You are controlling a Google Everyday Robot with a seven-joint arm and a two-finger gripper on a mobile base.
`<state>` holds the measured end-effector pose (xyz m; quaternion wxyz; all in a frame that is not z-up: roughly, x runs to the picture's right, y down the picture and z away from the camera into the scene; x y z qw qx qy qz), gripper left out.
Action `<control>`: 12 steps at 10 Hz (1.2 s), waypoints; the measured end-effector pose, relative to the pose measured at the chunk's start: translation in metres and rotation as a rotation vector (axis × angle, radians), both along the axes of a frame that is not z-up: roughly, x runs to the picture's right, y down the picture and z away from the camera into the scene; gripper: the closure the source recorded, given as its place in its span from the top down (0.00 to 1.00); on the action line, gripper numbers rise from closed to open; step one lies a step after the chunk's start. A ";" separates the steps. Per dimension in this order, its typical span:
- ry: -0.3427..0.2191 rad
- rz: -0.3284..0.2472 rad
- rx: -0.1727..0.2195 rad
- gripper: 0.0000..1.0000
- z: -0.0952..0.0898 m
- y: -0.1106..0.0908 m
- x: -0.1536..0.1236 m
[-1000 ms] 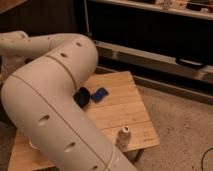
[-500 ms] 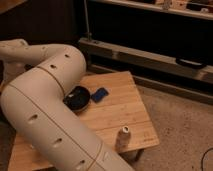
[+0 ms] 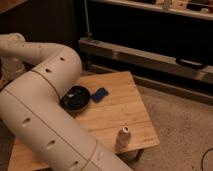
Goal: Place the eraser in the ceramic cup
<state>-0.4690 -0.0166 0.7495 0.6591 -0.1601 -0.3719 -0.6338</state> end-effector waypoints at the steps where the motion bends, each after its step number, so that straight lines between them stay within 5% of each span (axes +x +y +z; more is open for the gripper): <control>1: 0.029 0.003 -0.017 0.80 0.001 0.003 0.005; 3: 0.084 0.013 -0.062 0.80 0.014 0.026 0.016; 7: 0.216 0.083 -0.149 0.80 0.055 0.105 0.040; 10: 0.331 0.162 -0.172 0.80 0.065 0.121 0.057; 12: 0.356 0.211 -0.180 0.80 0.066 0.117 0.073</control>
